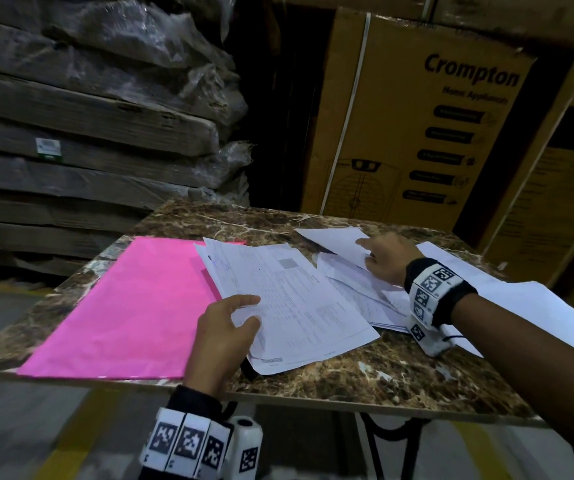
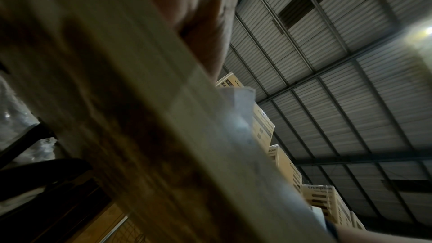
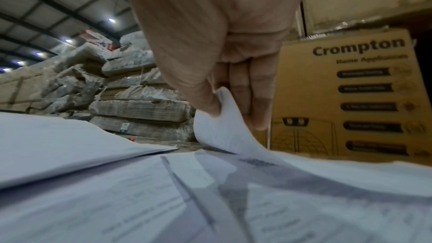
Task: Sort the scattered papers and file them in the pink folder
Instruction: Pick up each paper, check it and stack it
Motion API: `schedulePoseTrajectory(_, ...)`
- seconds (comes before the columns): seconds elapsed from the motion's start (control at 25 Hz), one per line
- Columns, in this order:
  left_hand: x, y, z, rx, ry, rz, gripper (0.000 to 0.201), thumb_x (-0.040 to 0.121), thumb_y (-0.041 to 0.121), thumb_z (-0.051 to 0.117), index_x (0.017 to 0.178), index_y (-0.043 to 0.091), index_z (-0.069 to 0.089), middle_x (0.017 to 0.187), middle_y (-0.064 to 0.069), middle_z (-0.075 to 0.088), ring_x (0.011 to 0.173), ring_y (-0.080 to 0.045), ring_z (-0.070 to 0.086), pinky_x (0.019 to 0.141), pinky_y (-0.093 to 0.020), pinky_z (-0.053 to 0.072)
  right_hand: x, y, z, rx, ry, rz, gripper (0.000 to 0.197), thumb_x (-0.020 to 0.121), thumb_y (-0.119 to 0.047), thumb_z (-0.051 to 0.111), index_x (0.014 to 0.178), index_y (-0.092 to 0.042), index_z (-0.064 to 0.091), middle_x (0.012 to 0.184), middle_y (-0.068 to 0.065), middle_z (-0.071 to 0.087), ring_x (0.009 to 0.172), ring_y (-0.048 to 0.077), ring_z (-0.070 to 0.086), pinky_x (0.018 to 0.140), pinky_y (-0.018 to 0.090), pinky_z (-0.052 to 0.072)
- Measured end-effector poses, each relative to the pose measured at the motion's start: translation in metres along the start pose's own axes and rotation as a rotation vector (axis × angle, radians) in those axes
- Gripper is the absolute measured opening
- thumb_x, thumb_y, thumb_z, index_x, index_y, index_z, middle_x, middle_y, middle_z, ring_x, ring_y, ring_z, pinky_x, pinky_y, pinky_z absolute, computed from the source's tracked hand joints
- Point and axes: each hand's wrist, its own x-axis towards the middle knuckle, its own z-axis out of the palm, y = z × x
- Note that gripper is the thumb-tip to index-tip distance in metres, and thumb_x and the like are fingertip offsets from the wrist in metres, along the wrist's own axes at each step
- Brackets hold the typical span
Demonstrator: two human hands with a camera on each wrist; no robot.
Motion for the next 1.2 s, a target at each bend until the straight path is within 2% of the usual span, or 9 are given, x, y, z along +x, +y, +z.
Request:
schedulePoseTrajectory(0.12, -0.001, 0.002, 0.000, 0.007, 0.003, 0.006, 0.029, 0.087, 0.009, 0.067, 0.111, 0.023, 0.073, 0.118, 0.007, 0.068, 0.113, -0.015, 0.063, 0.099, -0.045, 0.053, -0.012, -0.008, -0.008, -0.046, 0.200, -0.068, 0.041, 0.097, -0.006, 0.047, 0.137, -0.011, 0.056, 0.070, 0.006, 0.056, 0.064, 0.027, 0.050, 0.059, 0.036, 0.048)
schedulePoseTrajectory(0.24, -0.001, 0.004, -0.001, 0.019, 0.000, 0.016, 0.029, 0.087, 0.008, 0.067, 0.113, 0.021, 0.073, 0.118, 0.006, 0.068, 0.113, -0.014, 0.062, 0.099, -0.043, 0.052, -0.024, -0.019, -0.022, 0.008, 0.401, -0.202, 0.044, 0.094, 0.001, 0.053, 0.136, -0.012, 0.057, 0.080, 0.012, 0.068, 0.068, 0.032, 0.060, 0.056, 0.035, 0.047)
schedulePoseTrajectory(0.4, -0.002, 0.007, -0.001, 0.024, 0.000, 0.006, 0.030, 0.087, 0.007, 0.067, 0.113, 0.020, 0.073, 0.119, 0.005, 0.068, 0.114, -0.015, 0.061, 0.101, -0.041, 0.051, -0.039, -0.037, -0.045, 0.299, 0.698, -0.321, 0.059, 0.091, 0.008, 0.058, 0.145, -0.013, 0.047, 0.069, 0.013, 0.061, 0.056, 0.025, 0.054, 0.053, 0.032, 0.048)
schedulePoseTrajectory(0.52, -0.001, 0.009, -0.001, 0.035, -0.003, 0.001, 0.030, 0.086, 0.007, 0.067, 0.111, 0.022, 0.074, 0.117, 0.005, 0.068, 0.115, -0.018, 0.061, 0.101, -0.044, 0.051, -0.050, -0.046, -0.063, 0.738, 0.835, -0.162, 0.048, 0.098, -0.004, 0.056, 0.142, -0.023, 0.050, 0.098, 0.017, 0.073, 0.075, 0.031, 0.067, 0.076, 0.039, 0.061)
schedulePoseTrajectory(0.6, -0.002, 0.010, -0.001, 0.055, -0.003, 0.005, 0.030, 0.086, 0.005, 0.067, 0.111, 0.021, 0.074, 0.117, 0.004, 0.068, 0.115, -0.018, 0.061, 0.101, -0.043, 0.050, -0.053, -0.046, -0.068, 1.008, 0.871, -0.006, 0.041, 0.099, -0.008, 0.055, 0.136, -0.028, 0.057, 0.117, 0.004, 0.072, 0.099, 0.026, 0.069, 0.093, 0.048, 0.055)
schedulePoseTrajectory(0.76, -0.002, 0.009, -0.003, 0.071, -0.010, 0.020, 0.036, 0.087, 0.008, 0.066, 0.120, 0.023, 0.070, 0.124, 0.002, 0.066, 0.118, -0.018, 0.060, 0.103, -0.045, 0.050, -0.054, -0.033, -0.039, 1.325, 0.737, 0.220, 0.036, 0.098, -0.003, 0.055, 0.113, -0.030, 0.074, 0.125, -0.003, 0.069, 0.116, 0.023, 0.064, 0.097, 0.054, 0.053)
schedulePoseTrajectory(0.92, -0.003, 0.011, -0.001, 0.029, 0.010, 0.010, 0.047, 0.097, 0.023, 0.059, 0.142, 0.029, 0.049, 0.139, 0.004, 0.054, 0.128, -0.018, 0.051, 0.108, -0.045, 0.044, -0.072, -0.028, 0.017, 1.277, 0.435, 0.408, 0.027, 0.098, -0.008, 0.057, 0.119, -0.016, 0.071, 0.124, 0.007, 0.069, 0.111, 0.033, 0.065, 0.090, 0.054, 0.057)
schedulePoseTrajectory(1.08, -0.002, 0.015, 0.002, -0.156, 0.029, -0.047, 0.081, 0.085, 0.075, 0.048, 0.153, 0.037, 0.023, 0.151, 0.007, 0.043, 0.136, -0.017, 0.044, 0.114, -0.047, 0.037, -0.091, -0.043, 0.045, 1.229, 0.185, 0.415, 0.036, 0.089, -0.014, 0.069, 0.125, -0.007, 0.066, 0.125, 0.007, 0.067, 0.102, 0.026, 0.070, 0.083, 0.048, 0.060)
schedulePoseTrajectory(1.2, -0.004, 0.021, 0.002, -0.159, 0.025, -0.031, 0.091, 0.087, 0.065, 0.056, 0.157, 0.036, 0.006, 0.146, 0.016, 0.036, 0.133, -0.007, 0.037, 0.112, -0.035, 0.035, -0.106, -0.060, 0.036, 1.155, 0.120, 0.306, 0.026, 0.090, -0.015, 0.068, 0.113, -0.003, 0.069, 0.109, 0.008, 0.073, 0.079, 0.020, 0.075, 0.065, 0.037, 0.062)
